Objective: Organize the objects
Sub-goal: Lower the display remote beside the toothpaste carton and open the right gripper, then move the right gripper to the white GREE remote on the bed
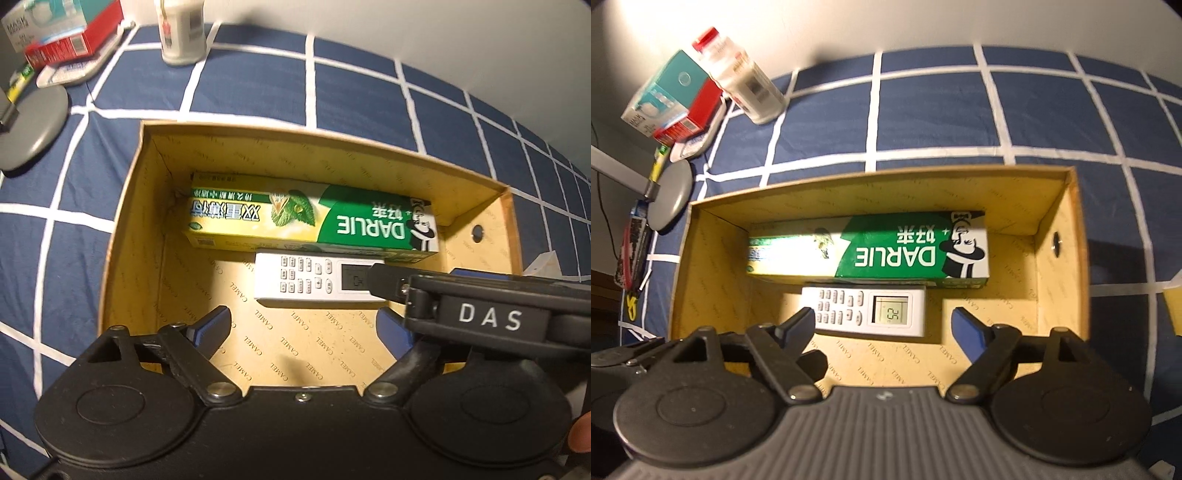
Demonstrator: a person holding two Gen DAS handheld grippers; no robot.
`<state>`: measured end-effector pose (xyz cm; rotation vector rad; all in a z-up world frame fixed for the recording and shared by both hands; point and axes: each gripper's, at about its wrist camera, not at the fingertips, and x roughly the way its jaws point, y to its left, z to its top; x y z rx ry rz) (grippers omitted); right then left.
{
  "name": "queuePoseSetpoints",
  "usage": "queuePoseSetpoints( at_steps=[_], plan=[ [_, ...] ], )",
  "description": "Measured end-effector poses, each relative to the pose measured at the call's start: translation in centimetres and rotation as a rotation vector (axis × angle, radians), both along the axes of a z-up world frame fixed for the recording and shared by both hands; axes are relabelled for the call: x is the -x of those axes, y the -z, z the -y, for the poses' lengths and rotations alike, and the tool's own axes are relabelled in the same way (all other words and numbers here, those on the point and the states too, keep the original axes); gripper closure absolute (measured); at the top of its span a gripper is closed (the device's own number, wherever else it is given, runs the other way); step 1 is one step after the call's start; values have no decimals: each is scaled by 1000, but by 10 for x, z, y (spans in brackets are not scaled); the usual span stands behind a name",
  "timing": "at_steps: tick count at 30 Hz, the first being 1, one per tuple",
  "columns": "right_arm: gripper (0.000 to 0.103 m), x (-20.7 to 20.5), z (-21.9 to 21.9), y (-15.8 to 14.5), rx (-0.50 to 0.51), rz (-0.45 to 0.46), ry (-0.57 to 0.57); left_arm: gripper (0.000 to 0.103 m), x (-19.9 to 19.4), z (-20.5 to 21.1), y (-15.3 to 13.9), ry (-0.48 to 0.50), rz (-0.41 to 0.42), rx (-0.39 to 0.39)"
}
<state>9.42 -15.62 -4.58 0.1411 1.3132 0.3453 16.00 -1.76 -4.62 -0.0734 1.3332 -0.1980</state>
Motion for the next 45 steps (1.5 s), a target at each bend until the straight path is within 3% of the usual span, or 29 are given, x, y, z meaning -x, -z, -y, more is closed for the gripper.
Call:
queuePoseSetpoints(
  at_steps=[11, 18, 24, 35, 45],
  plan=[
    [8, 26, 32, -47, -8, 95, 74, 8, 20, 23, -36, 75, 76, -12],
    [0, 43, 66, -63, 2, 130, 164, 0, 33, 46, -51, 148, 113, -19],
    [0, 59, 101, -69, 13, 145, 250, 0, 43, 73, -59, 213, 133, -23],
    [0, 86, 181, -78, 34, 167, 424, 0, 61, 146, -69, 365, 168, 0],
    [0, 102, 278, -79, 45, 163, 562, 0, 74, 240, -64, 473, 168, 9]
  ],
)
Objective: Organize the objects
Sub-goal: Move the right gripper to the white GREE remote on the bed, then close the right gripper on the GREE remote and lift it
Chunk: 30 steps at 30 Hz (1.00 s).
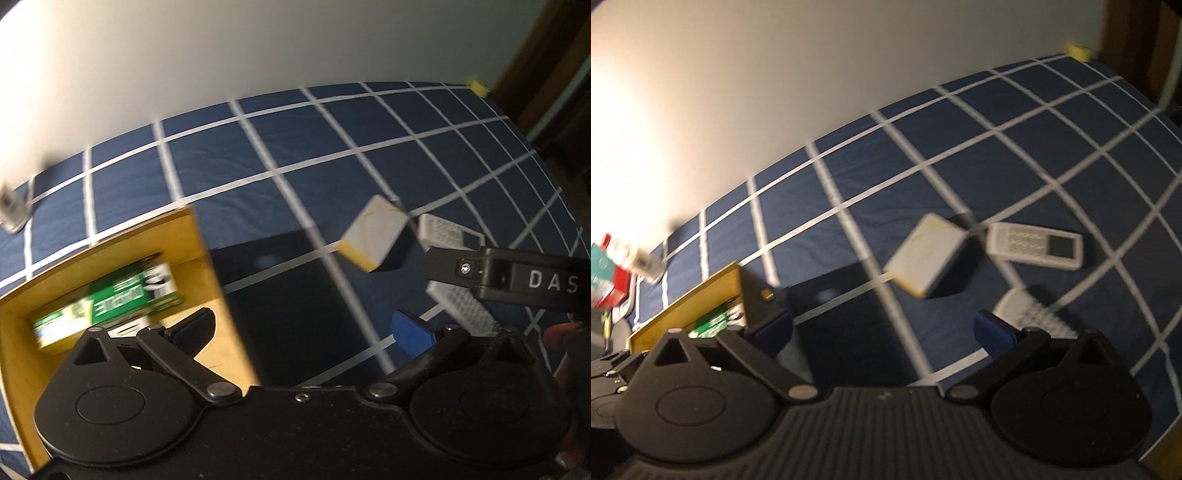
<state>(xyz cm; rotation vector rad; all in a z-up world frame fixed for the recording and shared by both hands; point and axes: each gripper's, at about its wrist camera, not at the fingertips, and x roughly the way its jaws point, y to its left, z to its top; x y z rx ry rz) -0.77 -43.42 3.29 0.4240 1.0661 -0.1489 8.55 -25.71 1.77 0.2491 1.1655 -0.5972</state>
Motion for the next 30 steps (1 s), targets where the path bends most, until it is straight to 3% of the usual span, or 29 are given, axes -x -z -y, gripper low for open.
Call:
queuePoseSetpoints(
  at_steps=[16, 30],
  plan=[
    [0, -15, 160, 34, -38, -51, 150, 0, 1, 153, 42, 104, -51, -40],
    [0, -45, 224, 95, -114, -131, 226, 4, -17, 234, 104, 197, -116, -119]
  ],
)
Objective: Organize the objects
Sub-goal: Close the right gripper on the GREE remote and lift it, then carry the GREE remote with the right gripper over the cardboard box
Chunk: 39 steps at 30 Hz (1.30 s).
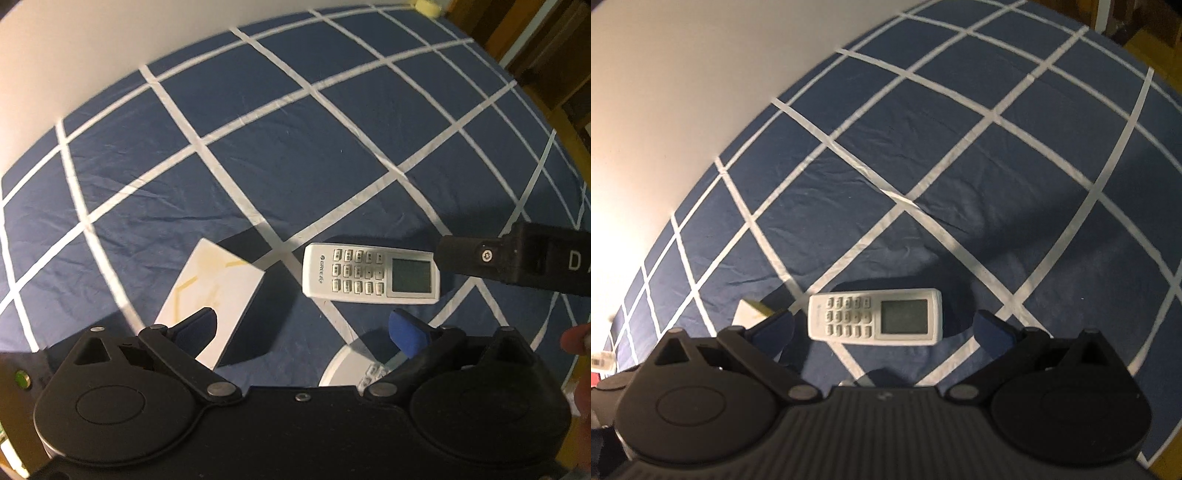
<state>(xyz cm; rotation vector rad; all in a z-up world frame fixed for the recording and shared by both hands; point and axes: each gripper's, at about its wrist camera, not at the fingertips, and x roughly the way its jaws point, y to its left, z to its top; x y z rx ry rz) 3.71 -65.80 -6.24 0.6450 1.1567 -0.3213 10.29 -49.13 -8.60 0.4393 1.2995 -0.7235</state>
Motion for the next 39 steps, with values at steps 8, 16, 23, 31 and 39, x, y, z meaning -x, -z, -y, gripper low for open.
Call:
queuePoseSetpoints(
  at_steps=[8, 16, 23, 31, 39],
  plan=[
    [8, -17, 9, 38, -46, -65, -4, 17, -8, 24, 35, 33, -76, -29],
    [18, -27, 10, 62, -74, -99, -22, 20, -9, 42, 55, 64, -117, -36],
    [21, -33, 12, 75, -91, -114, -25, 21, -12, 49, 64, 67, -131, -26],
    [22, -38, 11, 81, -95, -125, -39, 23, -13, 54, 69, 76, -148, -15],
    [29, -42, 8, 82, -60, -139, -49, 26, -14, 57, 68, 79, -157, -15]
  ],
)
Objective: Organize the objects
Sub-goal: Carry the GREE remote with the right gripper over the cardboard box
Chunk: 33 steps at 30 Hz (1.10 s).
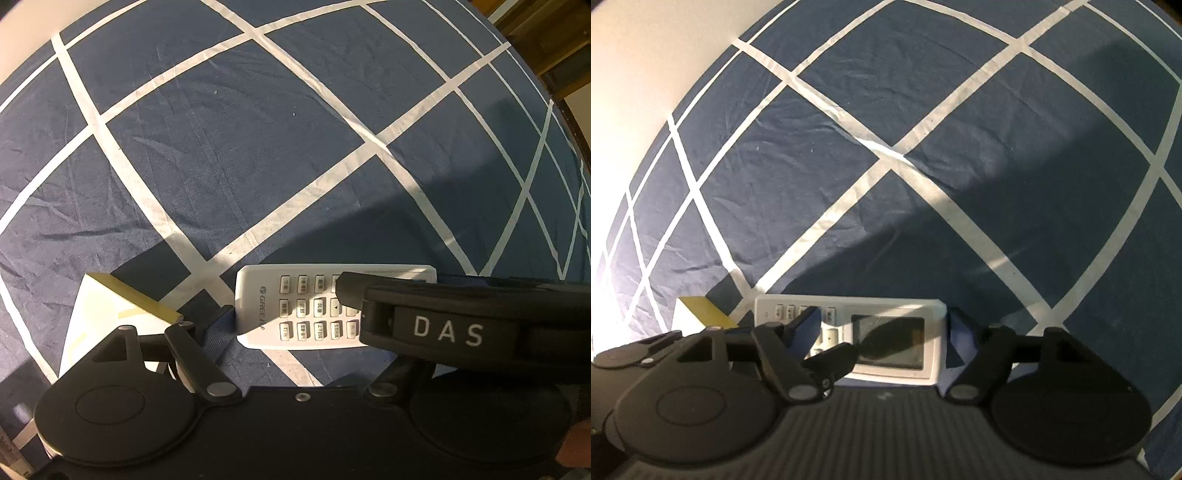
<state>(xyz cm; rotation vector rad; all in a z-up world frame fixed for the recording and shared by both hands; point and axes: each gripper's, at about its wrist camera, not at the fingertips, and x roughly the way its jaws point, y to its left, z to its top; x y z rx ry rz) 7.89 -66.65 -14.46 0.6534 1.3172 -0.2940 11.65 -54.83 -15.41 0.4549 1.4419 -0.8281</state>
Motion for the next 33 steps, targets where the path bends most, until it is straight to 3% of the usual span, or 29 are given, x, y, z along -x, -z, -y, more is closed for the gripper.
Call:
queuePoseSetpoints(
  at_steps=[10, 18, 33],
  plan=[
    [30, 2, -6, -6, 5, 16, -18, 28, 3, -9, -8, -13, 20, -8],
    [30, 7, -26, -33, 12, 63, -65, 28, 7, -34, -37, -63, 65, 11],
    [29, 15, -133, -97, 34, 164, -244, 28, 9, -151, -100, -249, 155, 51]
  ],
)
